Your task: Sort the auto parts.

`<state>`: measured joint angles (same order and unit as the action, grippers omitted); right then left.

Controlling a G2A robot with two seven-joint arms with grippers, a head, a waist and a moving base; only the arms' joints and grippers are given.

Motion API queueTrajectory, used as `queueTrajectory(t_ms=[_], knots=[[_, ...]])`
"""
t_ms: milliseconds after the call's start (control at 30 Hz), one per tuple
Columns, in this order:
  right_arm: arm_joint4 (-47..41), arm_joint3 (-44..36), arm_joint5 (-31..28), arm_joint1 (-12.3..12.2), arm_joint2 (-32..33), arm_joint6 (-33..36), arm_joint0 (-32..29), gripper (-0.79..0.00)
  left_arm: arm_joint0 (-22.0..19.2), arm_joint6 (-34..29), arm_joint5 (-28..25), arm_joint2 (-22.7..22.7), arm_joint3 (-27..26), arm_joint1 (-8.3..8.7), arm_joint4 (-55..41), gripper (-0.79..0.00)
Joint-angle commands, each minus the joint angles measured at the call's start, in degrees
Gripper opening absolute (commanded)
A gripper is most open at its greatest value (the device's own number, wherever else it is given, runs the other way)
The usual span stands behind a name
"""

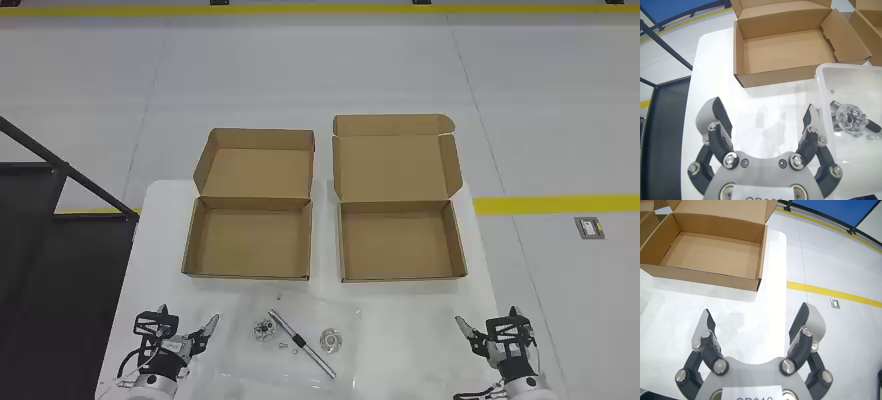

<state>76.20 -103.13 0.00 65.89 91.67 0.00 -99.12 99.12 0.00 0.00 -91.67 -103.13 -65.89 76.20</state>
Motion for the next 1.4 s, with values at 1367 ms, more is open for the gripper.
queueTrajectory(t_ms=[1367], knots=[[36.8, -16.1, -38.8, 3.8, -39.8, 33.4, 29.9, 0.0, 5.1, 9.6, -9.0, -13.5, 1.7, 0.33, -12.6, 0.0]])
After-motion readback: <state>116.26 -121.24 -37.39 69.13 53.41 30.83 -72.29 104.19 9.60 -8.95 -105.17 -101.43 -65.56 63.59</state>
